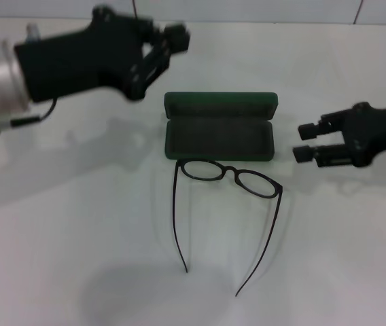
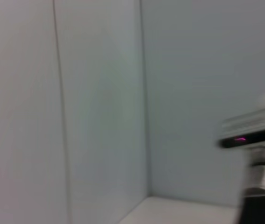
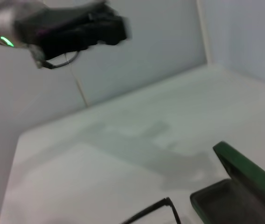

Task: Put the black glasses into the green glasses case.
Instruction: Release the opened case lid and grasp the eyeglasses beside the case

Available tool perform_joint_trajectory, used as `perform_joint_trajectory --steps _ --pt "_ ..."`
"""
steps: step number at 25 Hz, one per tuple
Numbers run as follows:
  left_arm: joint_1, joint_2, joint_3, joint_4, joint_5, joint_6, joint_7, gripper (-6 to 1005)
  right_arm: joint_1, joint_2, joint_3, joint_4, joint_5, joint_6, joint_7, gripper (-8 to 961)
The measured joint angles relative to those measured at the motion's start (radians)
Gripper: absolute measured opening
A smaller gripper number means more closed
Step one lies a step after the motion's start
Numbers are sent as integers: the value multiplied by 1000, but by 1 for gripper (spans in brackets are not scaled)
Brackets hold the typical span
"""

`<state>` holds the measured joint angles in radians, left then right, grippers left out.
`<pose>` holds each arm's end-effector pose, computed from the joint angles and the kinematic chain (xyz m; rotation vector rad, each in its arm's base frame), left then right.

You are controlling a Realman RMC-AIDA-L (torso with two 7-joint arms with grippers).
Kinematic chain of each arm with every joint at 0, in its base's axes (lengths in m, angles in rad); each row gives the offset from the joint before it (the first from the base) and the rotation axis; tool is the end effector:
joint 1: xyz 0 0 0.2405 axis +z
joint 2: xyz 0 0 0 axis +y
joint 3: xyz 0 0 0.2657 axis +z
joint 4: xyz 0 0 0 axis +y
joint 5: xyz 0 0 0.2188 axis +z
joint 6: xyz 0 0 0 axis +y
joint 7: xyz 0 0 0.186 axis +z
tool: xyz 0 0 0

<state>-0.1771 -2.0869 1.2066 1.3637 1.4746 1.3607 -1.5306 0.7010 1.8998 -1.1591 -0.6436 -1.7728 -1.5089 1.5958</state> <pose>-0.1668 0.3381 0.0237 -2.5269 -0.1919 -0.8611 0.2001 0.3941 -0.0288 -2.9926 0.4939 0.4760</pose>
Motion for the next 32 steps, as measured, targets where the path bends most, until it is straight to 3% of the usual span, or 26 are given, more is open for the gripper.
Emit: perform_joint_trajectory --steps 5,8,11,15,18,22,32 --pt "-36 3 -139 -281 -41 228 157 54 139 17 -4 -31 -152 20 153 499" --pt "-50 5 -198 -407 -42 298 226 51 220 33 -6 -31 -243 24 236 450" --pt "-51 8 -237 -495 -38 327 284 48 309 63 -9 -9 -363 26 307 392" --pt "-42 11 -245 -588 -37 338 360 49 469 110 -29 106 -530 43 399 396" --pt "-38 11 -246 -652 -36 339 414 49 544 124 -98 168 -556 78 440 400" --pt "-18 15 -247 -700 -34 340 447 48 565 127 -233 172 -474 159 495 405" --pt "-13 7 -248 -736 -14 341 466 48 564 128 -253 187 -455 193 512 418"
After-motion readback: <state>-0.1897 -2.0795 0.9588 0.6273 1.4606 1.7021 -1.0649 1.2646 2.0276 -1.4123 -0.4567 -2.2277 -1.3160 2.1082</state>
